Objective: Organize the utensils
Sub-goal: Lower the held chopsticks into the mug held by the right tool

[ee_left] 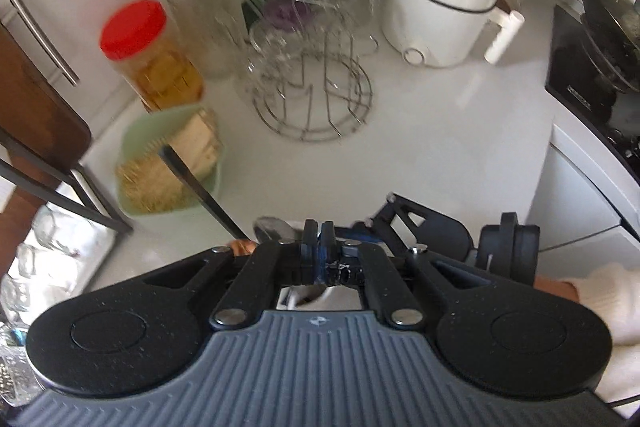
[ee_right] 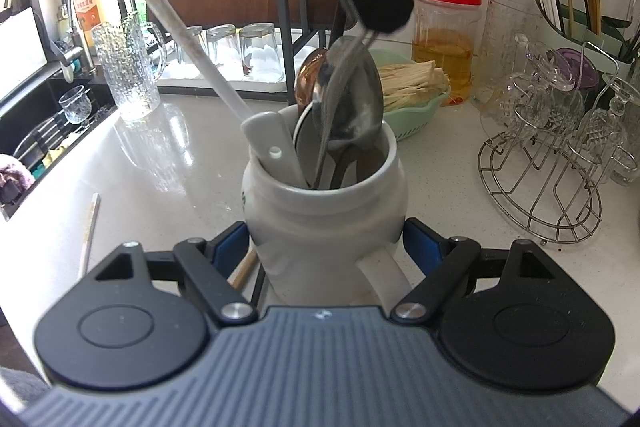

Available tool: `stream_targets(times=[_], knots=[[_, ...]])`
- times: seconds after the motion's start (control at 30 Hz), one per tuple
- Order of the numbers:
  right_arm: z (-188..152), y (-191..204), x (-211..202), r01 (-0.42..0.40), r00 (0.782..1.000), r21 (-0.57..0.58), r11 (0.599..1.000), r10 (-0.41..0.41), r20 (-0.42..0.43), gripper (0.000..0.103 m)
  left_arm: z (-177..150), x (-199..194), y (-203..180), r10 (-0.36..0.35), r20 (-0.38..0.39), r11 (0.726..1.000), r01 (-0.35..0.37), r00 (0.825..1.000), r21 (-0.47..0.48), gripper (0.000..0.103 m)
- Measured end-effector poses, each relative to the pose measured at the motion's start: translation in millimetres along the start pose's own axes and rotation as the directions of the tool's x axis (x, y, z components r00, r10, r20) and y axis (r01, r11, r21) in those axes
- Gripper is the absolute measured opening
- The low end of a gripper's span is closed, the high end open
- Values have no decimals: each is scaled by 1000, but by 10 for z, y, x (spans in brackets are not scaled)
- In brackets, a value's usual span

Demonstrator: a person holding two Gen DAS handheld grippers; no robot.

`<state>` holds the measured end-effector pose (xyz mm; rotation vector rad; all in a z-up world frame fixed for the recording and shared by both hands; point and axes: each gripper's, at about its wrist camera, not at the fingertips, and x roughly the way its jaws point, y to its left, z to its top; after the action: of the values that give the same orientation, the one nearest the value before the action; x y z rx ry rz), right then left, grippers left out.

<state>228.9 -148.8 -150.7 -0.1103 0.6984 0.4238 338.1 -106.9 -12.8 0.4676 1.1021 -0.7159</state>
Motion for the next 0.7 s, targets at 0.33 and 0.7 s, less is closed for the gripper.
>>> stream_targets(times=[0.33, 0.7], knots=[[3, 10, -5, -4, 1000, -2, 1000, 4, 3, 86, -43, 179, 20, -34, -61, 998, 32, 998, -45, 1], [-13, 0, -19, -10, 1000, 1, 1000, 10, 11, 86, -205, 250, 97, -54, -36, 987, 48, 998, -152, 2]])
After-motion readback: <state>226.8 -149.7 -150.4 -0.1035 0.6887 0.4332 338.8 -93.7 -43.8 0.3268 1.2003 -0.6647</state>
